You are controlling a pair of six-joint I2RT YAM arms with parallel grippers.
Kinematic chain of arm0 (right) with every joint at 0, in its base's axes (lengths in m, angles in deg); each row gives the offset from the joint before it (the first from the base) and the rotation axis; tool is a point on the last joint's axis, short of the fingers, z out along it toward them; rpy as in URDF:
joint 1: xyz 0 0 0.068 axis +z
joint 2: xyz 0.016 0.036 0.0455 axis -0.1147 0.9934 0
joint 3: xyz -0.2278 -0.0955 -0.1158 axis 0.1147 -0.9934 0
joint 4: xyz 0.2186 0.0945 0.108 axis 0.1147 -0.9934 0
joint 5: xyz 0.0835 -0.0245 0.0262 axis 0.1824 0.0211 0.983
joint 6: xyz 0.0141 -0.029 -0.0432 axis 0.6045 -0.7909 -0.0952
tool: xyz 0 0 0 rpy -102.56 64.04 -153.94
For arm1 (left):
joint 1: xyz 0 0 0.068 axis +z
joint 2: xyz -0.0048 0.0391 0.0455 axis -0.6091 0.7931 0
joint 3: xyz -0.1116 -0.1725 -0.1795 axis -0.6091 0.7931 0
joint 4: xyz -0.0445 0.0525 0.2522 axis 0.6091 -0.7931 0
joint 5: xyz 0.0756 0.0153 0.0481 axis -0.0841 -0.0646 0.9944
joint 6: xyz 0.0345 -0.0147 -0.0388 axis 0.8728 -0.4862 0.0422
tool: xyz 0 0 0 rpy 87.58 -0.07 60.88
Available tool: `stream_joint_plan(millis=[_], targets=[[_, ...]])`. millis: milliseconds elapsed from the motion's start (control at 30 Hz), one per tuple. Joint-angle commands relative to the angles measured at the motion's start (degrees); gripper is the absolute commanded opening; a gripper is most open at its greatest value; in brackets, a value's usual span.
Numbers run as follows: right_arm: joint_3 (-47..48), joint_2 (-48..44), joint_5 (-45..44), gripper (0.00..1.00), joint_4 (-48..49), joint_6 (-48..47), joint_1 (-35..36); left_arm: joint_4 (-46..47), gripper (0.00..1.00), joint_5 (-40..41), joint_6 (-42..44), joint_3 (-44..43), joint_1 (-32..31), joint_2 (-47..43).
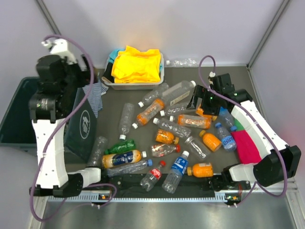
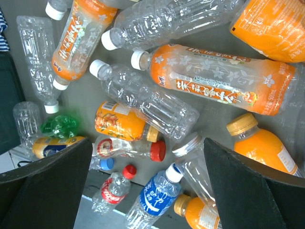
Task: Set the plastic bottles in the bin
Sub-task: Pick up the plastic bottle at the center of the board.
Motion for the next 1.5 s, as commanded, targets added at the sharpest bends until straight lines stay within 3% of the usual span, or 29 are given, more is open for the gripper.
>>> stream_joint_plan(millis=[0, 333, 633, 1000, 1233, 1467], targets=[[1.7, -0.5, 0.3, 0.99, 0.8, -0.2, -0.6, 6.4, 0.97, -2.2, 0.9, 3.8, -13.0, 1.3], [0.6, -1.7, -0.8, 0.99, 0.7, 0.3, -0.6, 14.0, 0.99, 3.0, 1.5, 19.2, -40.0, 7.3], [1.2, -2.2, -1.6, 0.99, -0.3, 0.3, -1.5, 21.6, 0.99, 2.4, 4.7, 30.6, -53.8, 16.3], [3.4, -3.7, -0.8, 0.99, -2.2, -0.2, -3.8, 22.3, 0.94, -1.3, 11.5, 32.9, -56.1, 26.7], [4.1, -5.9, -0.5, 0.99, -3.4, -0.3, -5.9, 24.3, 0.87, -6.2, 11.2, 36.6, -56.0, 29.5], [3.8, -6.8, -0.8, 0.99, -3.9, -0.2, -6.6, 27.8, 0.7, -5.5, 8.5, 41.1, -54.7, 32.0]])
